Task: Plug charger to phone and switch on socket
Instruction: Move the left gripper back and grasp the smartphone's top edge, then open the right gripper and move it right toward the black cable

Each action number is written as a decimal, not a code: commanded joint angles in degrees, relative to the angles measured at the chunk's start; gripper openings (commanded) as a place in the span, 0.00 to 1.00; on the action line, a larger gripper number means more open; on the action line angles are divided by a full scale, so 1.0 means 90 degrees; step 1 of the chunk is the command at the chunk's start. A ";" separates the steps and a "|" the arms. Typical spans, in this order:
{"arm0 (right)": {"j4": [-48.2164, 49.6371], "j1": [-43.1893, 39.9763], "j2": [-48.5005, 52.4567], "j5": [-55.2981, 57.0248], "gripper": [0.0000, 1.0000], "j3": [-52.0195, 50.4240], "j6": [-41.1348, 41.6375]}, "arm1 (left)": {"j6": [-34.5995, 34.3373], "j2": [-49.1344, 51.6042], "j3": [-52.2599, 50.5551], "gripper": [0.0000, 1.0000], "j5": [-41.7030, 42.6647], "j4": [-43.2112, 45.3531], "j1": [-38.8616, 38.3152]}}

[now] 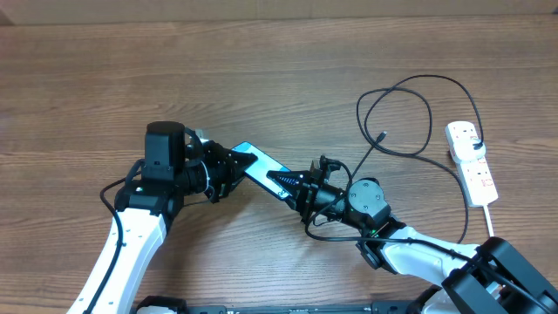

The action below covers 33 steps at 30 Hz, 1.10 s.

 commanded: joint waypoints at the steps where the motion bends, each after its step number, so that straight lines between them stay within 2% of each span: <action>1: 0.0134 0.0027 -0.0095 -0.0061 0.04 0.0114 0.0483 | -0.0250 0.0032 -0.0015 0.04 -0.0117 0.0027 -0.0049; 6: 0.0129 0.0027 -0.0095 -0.0061 0.05 0.0114 0.0481 | -0.0381 0.0032 -0.0015 0.04 -0.0114 0.0029 -0.0049; 8: 0.0112 0.0027 -0.0095 -0.0061 0.14 0.0114 0.0478 | -0.0384 0.0032 -0.0015 0.04 -0.0114 0.0029 -0.0049; 12: -0.0296 0.0027 -0.0095 -0.0061 0.48 0.0114 0.0452 | -0.0384 0.0032 -0.0015 0.05 -0.0238 0.0029 -0.0046; 13: -0.0527 0.0024 -0.0095 -0.0061 0.60 0.0114 0.0454 | -0.0381 0.0032 -0.0015 0.04 -0.0333 0.0029 -0.0046; 15: -0.0964 0.0024 -0.0095 -0.0056 0.69 0.0114 0.0454 | -0.0376 0.0032 -0.0015 0.04 -0.0556 0.0024 -0.0046; 16: -0.1355 0.0024 -0.0095 -0.0049 0.82 0.0114 0.0442 | -0.0376 0.0032 -0.0015 0.04 -0.0772 0.0027 -0.0041; 17: -0.1630 0.0024 -0.0095 -0.0007 0.93 0.0114 0.0301 | -0.0335 0.0032 -0.0015 0.04 -0.0971 0.0024 -0.0041; 18: -0.1911 0.0024 -0.0095 0.0158 0.98 0.0114 -0.0121 | -0.0233 0.0032 -0.0015 0.04 -0.1158 0.0024 -0.0041; 19: -0.2101 0.0024 -0.0095 0.0384 1.00 0.0114 -0.0699 | -0.0053 0.0032 -0.0015 0.04 -0.1387 0.0024 -0.0041; 21: -0.2239 0.0024 -0.0095 0.0950 1.00 0.0114 -0.2501 | 0.0311 0.0034 -0.0015 0.04 -0.1673 0.0019 -0.0041; 23: -0.2208 0.0024 -0.0095 0.1256 1.00 0.0114 -0.4279 | 0.0743 0.0034 -0.0015 0.04 -0.1751 -0.0027 -0.0041; 24: -0.2229 0.0022 -0.0095 0.1370 1.00 0.0114 -0.4855 | 0.0962 0.0034 -0.0015 0.04 -0.1749 -0.0063 -0.0041; 26: -0.2392 0.0007 -0.0097 0.1613 1.00 0.0114 -0.5243 | 0.1494 0.0034 -0.0015 0.04 -0.1773 -0.0197 -0.0041; 28: -0.2506 -0.0034 -0.0100 0.1814 1.00 0.0117 -0.5251 | 0.1894 0.0039 -0.0015 0.04 -0.1797 -0.0372 -0.0041; 33: -0.2861 -0.0554 -0.0206 0.1700 1.00 0.0277 -0.5875 | 0.2421 0.0051 -0.0015 0.04 -0.1770 -0.0680 -0.0041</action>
